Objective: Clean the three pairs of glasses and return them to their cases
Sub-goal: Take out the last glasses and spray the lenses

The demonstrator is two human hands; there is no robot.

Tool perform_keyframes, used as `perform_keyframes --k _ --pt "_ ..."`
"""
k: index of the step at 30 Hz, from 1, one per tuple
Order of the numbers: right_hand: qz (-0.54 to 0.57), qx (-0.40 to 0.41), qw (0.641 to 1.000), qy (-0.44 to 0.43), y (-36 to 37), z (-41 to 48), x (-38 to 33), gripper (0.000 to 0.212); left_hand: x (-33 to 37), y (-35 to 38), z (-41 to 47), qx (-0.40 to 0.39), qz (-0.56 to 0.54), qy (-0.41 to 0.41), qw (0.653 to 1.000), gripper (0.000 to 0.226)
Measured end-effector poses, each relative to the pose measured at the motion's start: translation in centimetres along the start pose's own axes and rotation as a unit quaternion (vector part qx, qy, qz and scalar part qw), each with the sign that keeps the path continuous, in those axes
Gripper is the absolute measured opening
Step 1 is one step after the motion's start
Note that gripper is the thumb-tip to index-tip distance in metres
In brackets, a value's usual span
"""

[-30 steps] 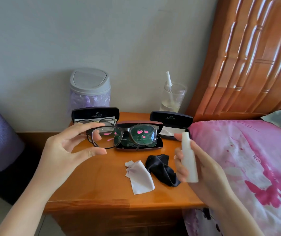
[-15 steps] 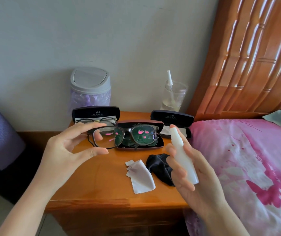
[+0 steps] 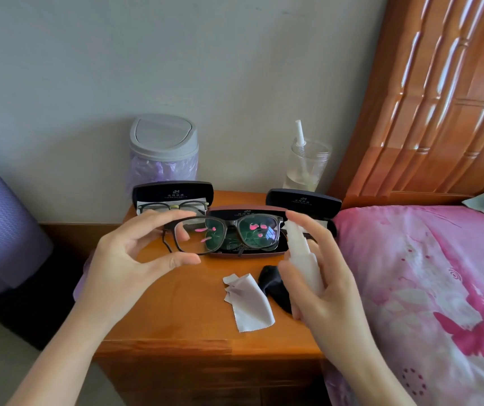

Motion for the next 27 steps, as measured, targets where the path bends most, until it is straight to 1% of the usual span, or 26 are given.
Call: perform_keyframes --k 5,8,16,19,22,24,27 --pt "-0.105 0.022 0.993 -0.042 0.8 -0.1 -0.1 0.058 0.2 0.3 0.0 0.007 0.009 0.003 1.0 0.05" --pt "-0.145 0.035 0.988 -0.048 0.8 0.0 0.2 0.057 0.3 0.4 0.0 -0.005 0.015 0.014 1.0 0.05" --pt "-0.157 0.055 0.983 -0.076 0.8 -0.1 0.1 0.061 0.6 0.5 -0.1 -0.005 0.02 0.018 1.0 0.049" --pt "-0.178 0.061 0.979 -0.08 0.8 -0.1 0.3 0.055 0.7 0.5 -0.1 -0.003 0.024 0.017 1.0 0.049" --pt "-0.18 0.065 0.978 -0.079 0.7 -0.4 0.2 0.053 0.7 0.5 -0.1 -0.006 0.026 0.018 0.999 0.05" --pt "-0.18 0.052 0.979 -0.084 0.8 -0.6 -0.2 0.055 0.6 0.4 -0.1 -0.007 0.03 0.021 0.999 0.051" --pt "-0.192 0.007 0.974 -0.121 1.7 -0.9 -1.6 0.056 0.4 0.4 -0.1 -0.005 0.02 0.024 0.999 0.051"
Point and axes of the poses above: each hand's wrist, its own z-axis towards the middle knuckle, its own y-axis out of the palm, x = y × z, the point moved 3 cm from there along z, towards the middle knuckle, and after that the axes turned 6 degrees about x, right-handed, at the moved point
